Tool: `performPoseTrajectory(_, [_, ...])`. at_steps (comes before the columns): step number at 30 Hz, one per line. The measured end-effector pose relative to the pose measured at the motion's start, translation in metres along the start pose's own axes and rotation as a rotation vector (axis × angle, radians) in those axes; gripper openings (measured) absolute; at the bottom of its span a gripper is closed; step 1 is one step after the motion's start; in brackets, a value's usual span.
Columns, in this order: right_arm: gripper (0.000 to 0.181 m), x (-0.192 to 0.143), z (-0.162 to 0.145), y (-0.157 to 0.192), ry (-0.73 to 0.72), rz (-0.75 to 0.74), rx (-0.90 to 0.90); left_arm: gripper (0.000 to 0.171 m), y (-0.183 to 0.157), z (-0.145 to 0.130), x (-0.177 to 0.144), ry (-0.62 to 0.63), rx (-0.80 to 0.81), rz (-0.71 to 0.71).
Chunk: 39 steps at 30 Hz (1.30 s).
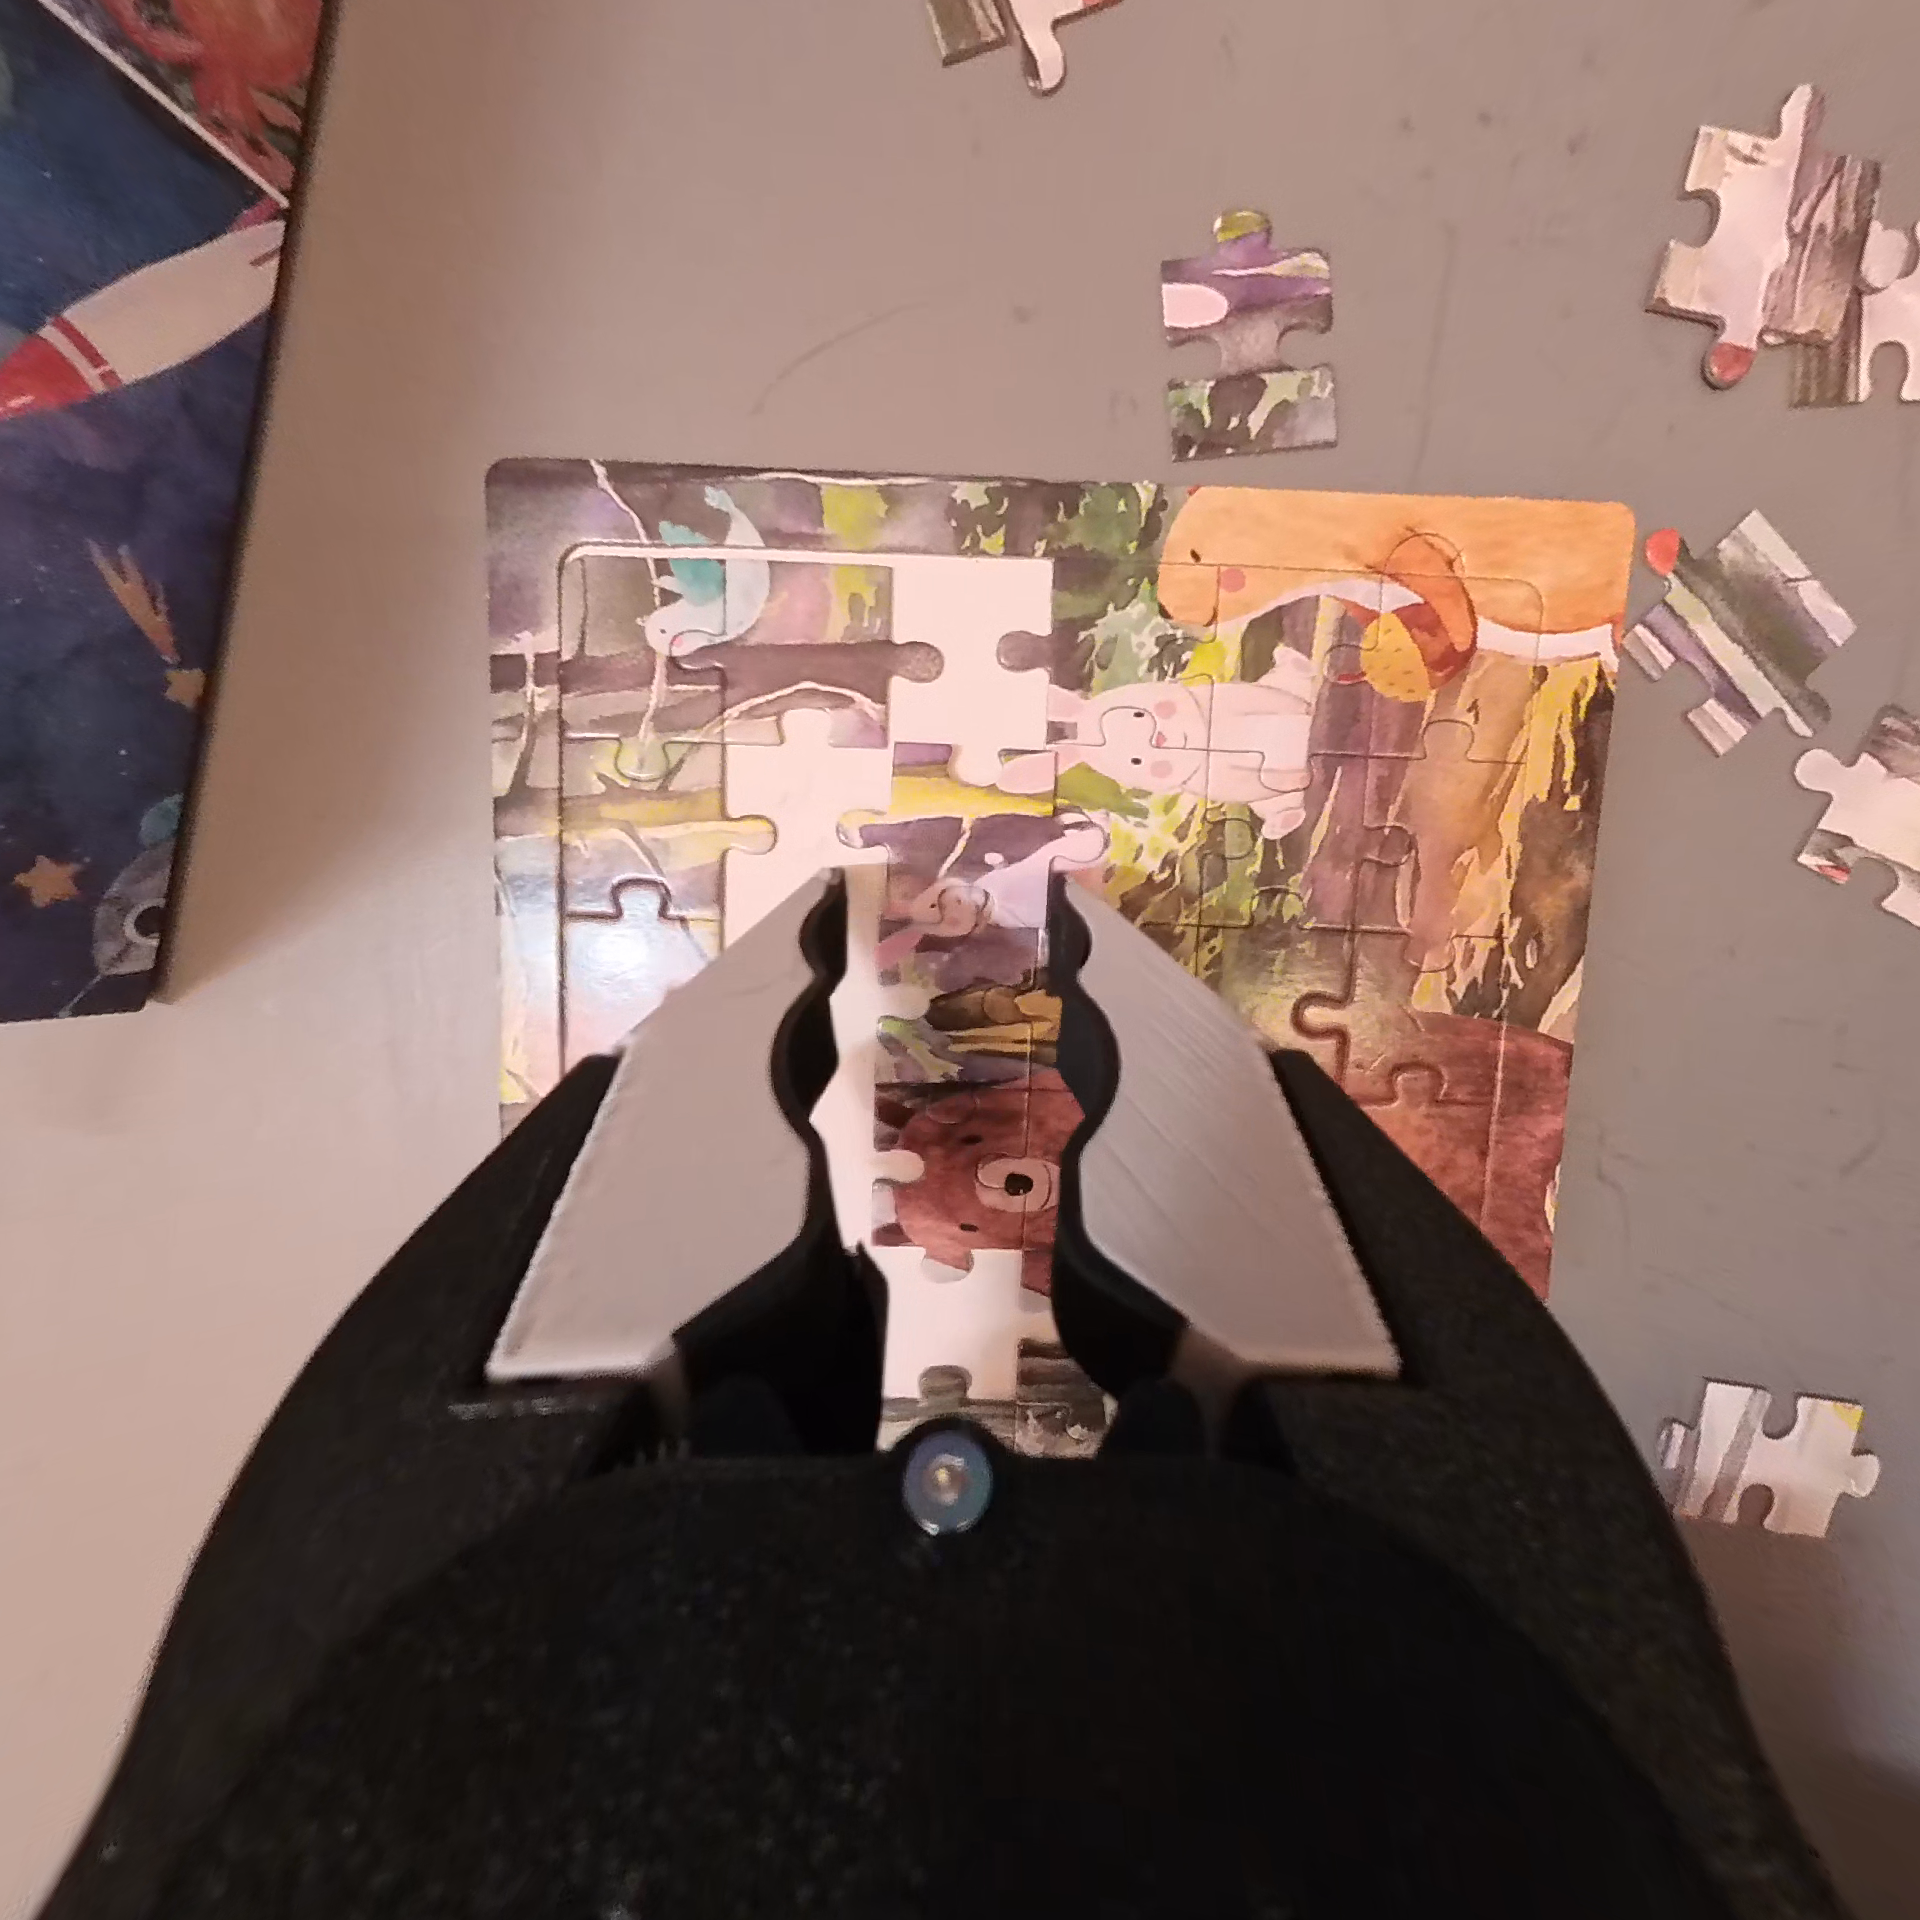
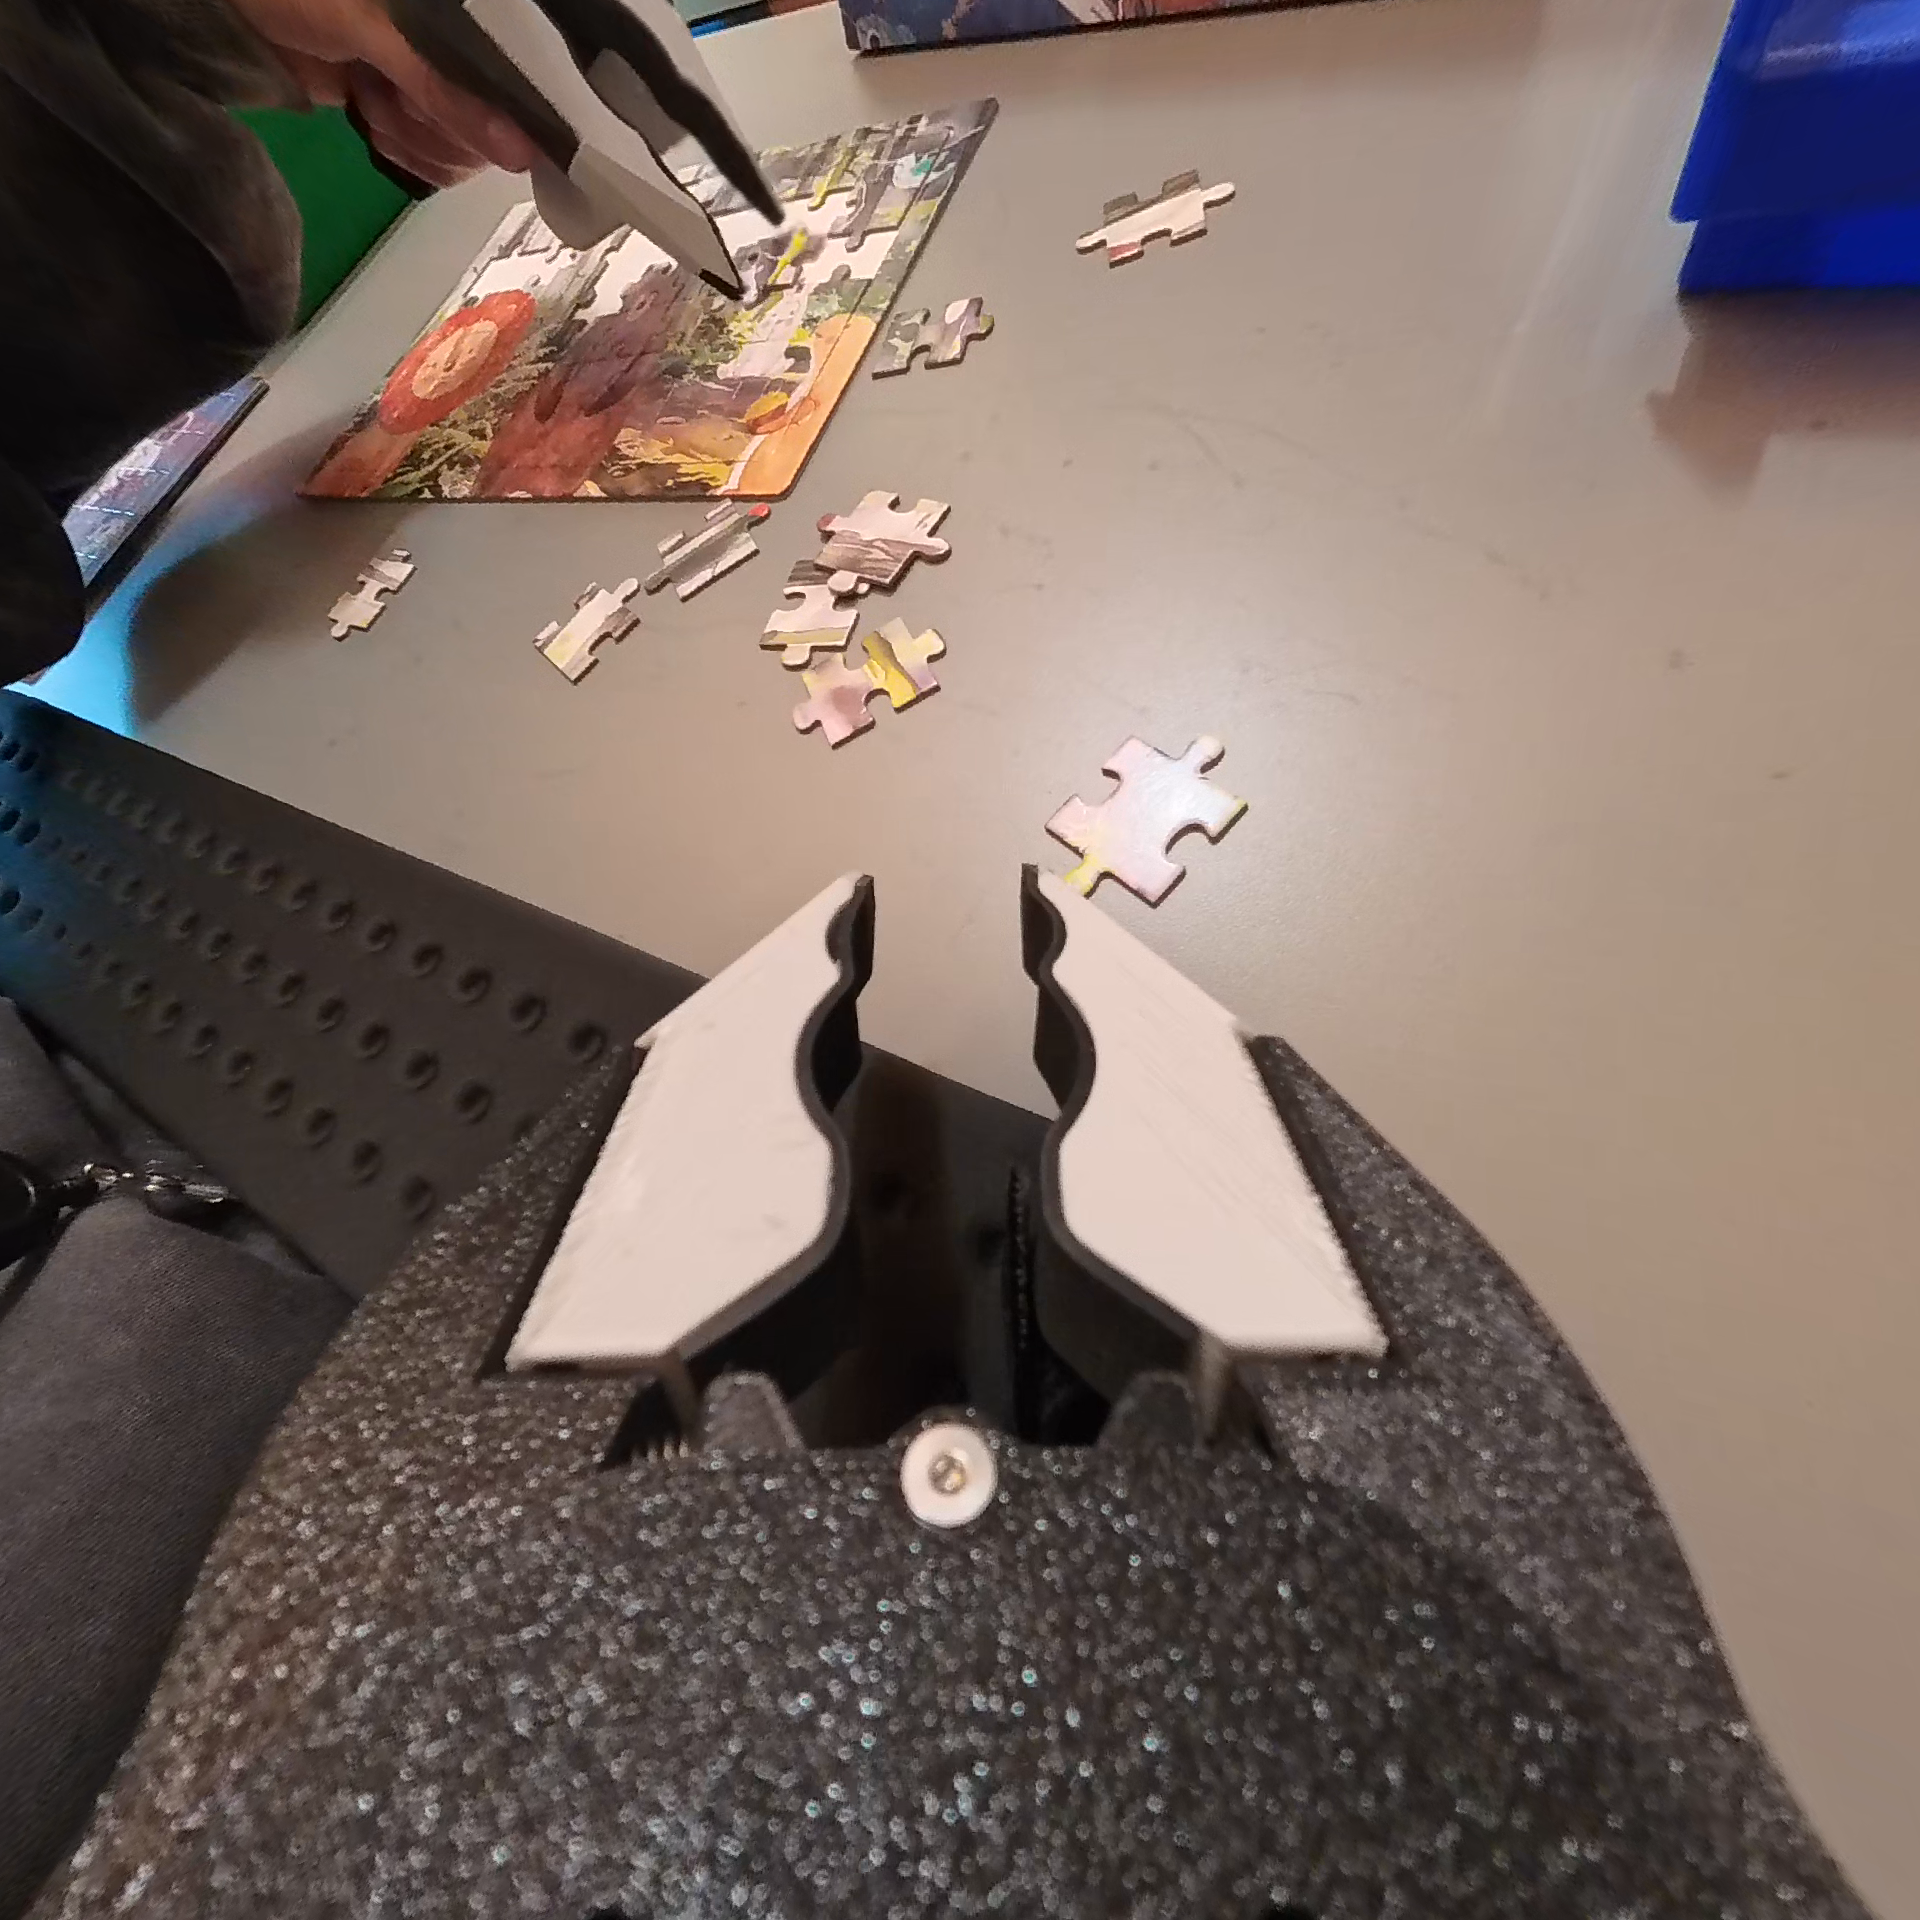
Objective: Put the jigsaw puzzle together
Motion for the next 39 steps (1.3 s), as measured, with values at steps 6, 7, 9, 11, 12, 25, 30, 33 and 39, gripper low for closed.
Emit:
performPoseTrajectory(6, [0.028, 0.000, 0.000, 0.000, -0.002, 0.005, 0.005, 0.044, 0.003, 0.009, -0.014, -0.063, -0.067, -0.037])
performPoseTrajectory(7, [0.029, 0.000, 0.000, 0.000, -0.001, 0.006, 0.006, 0.039, 0.005, 0.011, -0.016, -0.078, -0.086, -0.048])
performPoseTrajectory(9, [0.029, 0.000, 0.000, 0.000, 0.001, 0.006, 0.007, 0.028, 0.006, 0.012, -0.017, -0.089, -0.122, -0.070])
performPoseTrajectory(11, [0.029, 0.000, 0.000, 0.000, 0.001, 0.006, 0.007, 0.009, 0.004, 0.010, -0.013, -0.071, -0.129, -0.090])
performPoseTrajectory(12, [0.029, 0.000, 0.000, 0.000, 0.000, 0.007, 0.008, 0.006, 0.002, 0.008, -0.010, -0.052, -0.122, -0.097])
performPoseTrajectory(25, [0.029, 0.000, 0.000, -0.001, -0.002, 0.013, 0.013, 0.000, -0.010, 0.008, 0.002, 0.014, -0.026, -0.042])
performPoseTrajectory(30, [0.029, 0.000, 0.000, 0.000, -0.002, 0.013, 0.012, 0.000, -0.015, 0.019, -0.008, -0.003, 0.006, -0.033])
performPoseTrajectory(33, [0.029, 0.000, 0.000, 0.000, -0.001, 0.012, 0.011, 0.000, -0.022, 0.018, -0.005, 0.017, 0.029, -0.036])
performPoseTrajectory(39, [0.029, 0.000, 0.000, 0.000, -0.003, 0.014, 0.013, 0.000, -0.023, 0.013, 0.001, 0.044, -0.058, 0.017])
Point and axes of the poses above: each gripper's, where its closed fingertips meet, x out along the fingers, z out of its top, y = z × x across the jaws, the point moved 5 cm from there along -x, back along the fingers, and after that the axes turned 14 degrees about z, right-handed, at the moved point
